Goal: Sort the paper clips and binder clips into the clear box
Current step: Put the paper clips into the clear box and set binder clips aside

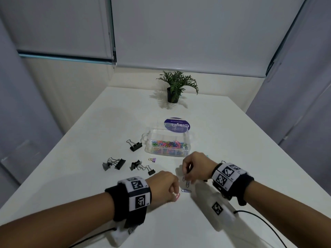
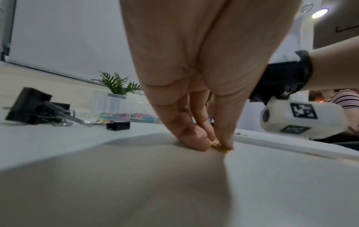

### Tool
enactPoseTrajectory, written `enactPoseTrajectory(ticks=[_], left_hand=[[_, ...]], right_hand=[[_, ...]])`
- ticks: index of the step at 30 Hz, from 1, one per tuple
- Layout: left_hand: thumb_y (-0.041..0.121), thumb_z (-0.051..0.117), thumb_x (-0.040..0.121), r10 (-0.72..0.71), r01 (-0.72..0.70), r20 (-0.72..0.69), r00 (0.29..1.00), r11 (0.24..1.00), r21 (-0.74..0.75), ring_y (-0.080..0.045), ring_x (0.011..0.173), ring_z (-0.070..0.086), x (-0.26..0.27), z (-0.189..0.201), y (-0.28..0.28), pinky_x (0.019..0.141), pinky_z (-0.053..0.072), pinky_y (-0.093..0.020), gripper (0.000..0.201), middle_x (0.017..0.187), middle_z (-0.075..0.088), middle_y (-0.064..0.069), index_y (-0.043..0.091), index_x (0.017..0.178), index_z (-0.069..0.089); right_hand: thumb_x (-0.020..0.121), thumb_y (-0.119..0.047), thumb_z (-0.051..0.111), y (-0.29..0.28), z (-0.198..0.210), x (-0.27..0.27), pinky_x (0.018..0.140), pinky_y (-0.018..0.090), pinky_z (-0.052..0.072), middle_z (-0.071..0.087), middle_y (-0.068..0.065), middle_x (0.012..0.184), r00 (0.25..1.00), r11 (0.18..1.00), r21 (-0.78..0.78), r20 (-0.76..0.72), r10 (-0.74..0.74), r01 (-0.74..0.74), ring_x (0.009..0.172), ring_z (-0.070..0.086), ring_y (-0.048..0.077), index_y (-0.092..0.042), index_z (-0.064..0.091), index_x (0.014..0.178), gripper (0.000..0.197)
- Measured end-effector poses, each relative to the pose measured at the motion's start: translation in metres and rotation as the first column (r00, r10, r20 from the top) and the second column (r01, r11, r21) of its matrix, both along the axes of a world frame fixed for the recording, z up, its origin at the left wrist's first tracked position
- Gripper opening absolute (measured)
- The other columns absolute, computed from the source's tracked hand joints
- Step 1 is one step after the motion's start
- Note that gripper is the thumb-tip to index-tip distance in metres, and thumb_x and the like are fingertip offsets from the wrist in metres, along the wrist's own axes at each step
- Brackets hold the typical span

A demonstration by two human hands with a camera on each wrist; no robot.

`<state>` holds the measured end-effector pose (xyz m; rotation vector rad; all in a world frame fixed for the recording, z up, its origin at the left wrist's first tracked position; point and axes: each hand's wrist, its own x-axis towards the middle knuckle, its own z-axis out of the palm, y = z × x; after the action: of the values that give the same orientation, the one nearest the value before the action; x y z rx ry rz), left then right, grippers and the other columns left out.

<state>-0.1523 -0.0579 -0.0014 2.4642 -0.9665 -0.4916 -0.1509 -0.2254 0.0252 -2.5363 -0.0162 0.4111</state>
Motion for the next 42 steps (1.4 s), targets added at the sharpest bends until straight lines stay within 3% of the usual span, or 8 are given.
enactPoseTrajectory(ticks=[2,7,12,16,20,29,36,42], left_hand=[[0.012,0.065,0.083,0.012,-0.012,-0.003,1.000,1.000,-0.013,-0.008,0.073,0.052,0.007,0.001,-0.007,0.048,0.032,-0.001,0.013,0.094,0.068,-0.005,0.010,0.095,0.069],[0.023,0.069,0.080,-0.020,0.020,0.021,1.000,1.000,-0.006,-0.015,0.086,0.051,0.013,0.005,-0.021,0.068,0.040,-0.019,0.036,0.112,0.060,-0.006,0.011,0.113,0.060],[0.025,0.067,0.080,-0.271,0.257,0.145,0.952,0.961,0.107,-0.030,0.119,0.039,0.009,-0.003,-0.025,0.099,0.036,-0.031,0.044,0.132,0.040,-0.010,0.014,0.120,0.050],[0.022,0.059,0.087,-0.376,0.350,0.139,0.916,0.920,0.178,-0.031,0.128,0.033,0.010,-0.007,-0.024,0.107,0.035,-0.041,0.045,0.138,0.036,-0.017,0.006,0.127,0.046],[0.010,0.049,0.089,-0.421,0.400,0.118,0.899,0.901,0.165,-0.031,0.124,0.046,0.013,-0.001,-0.021,0.102,0.040,-0.040,0.035,0.137,0.046,-0.015,0.001,0.122,0.058],[0.009,0.058,0.088,-0.364,0.343,0.187,0.912,0.929,0.137,-0.025,0.111,0.058,0.015,-0.003,-0.012,0.092,0.044,-0.031,0.021,0.119,0.066,-0.008,0.006,0.103,0.072],[-0.004,0.053,0.082,-0.330,0.306,0.198,0.923,0.941,0.144,-0.026,0.103,0.060,0.013,0.000,-0.012,0.082,0.043,-0.026,0.023,0.109,0.067,-0.013,0.001,0.094,0.071],[0.009,0.066,0.075,-0.129,0.130,-0.013,0.992,0.991,0.023,-0.013,0.095,0.056,0.019,0.012,-0.006,0.077,0.045,-0.024,0.037,0.115,0.056,-0.004,0.014,0.110,0.057]], right_hand=[[0.071,0.004,0.069,-0.004,0.009,0.010,0.038,0.013,0.044,0.061,-0.002,0.055,0.996,0.994,0.064,0.038,-0.086,0.083,0.037,0.059,0.001,-0.016,0.056,0.057,0.028],[0.070,0.006,0.067,-0.011,0.027,0.042,0.042,0.014,0.049,0.060,0.000,0.056,0.958,0.966,0.147,0.163,-0.238,0.215,0.036,0.059,0.003,-0.015,0.056,0.055,0.028],[0.068,0.003,0.063,-0.009,0.027,0.067,0.069,0.034,0.058,0.060,-0.001,0.059,0.898,0.951,0.135,0.313,-0.309,0.280,0.059,0.062,0.019,-0.019,0.057,0.052,0.028],[0.072,0.001,0.066,-0.007,0.020,0.074,0.063,0.023,0.048,0.067,0.006,0.083,0.920,0.964,0.109,0.289,-0.264,0.243,0.076,0.059,0.017,-0.010,0.069,0.080,0.014],[0.076,-0.004,0.064,-0.010,0.013,0.066,0.074,0.024,0.044,0.070,0.009,0.101,0.924,0.977,0.068,0.319,-0.211,0.200,0.078,0.057,0.016,-0.009,0.069,0.091,0.017],[0.075,-0.003,0.060,-0.021,0.011,0.020,0.078,0.032,0.052,0.060,0.001,0.088,0.902,0.996,-0.007,0.425,-0.076,0.087,0.078,0.055,0.018,-0.011,0.069,0.086,0.017],[0.074,-0.009,0.066,-0.022,0.007,-0.012,0.059,0.006,0.041,0.059,-0.015,0.069,0.980,0.992,-0.089,0.171,0.102,-0.087,0.065,0.057,0.007,-0.023,0.068,0.077,0.014],[0.063,-0.037,0.081,-0.005,-0.005,-0.033,0.060,0.010,0.038,0.061,-0.010,0.082,0.976,0.962,-0.168,0.000,0.218,-0.214,0.073,0.055,0.007,-0.021,0.066,0.089,0.034]])
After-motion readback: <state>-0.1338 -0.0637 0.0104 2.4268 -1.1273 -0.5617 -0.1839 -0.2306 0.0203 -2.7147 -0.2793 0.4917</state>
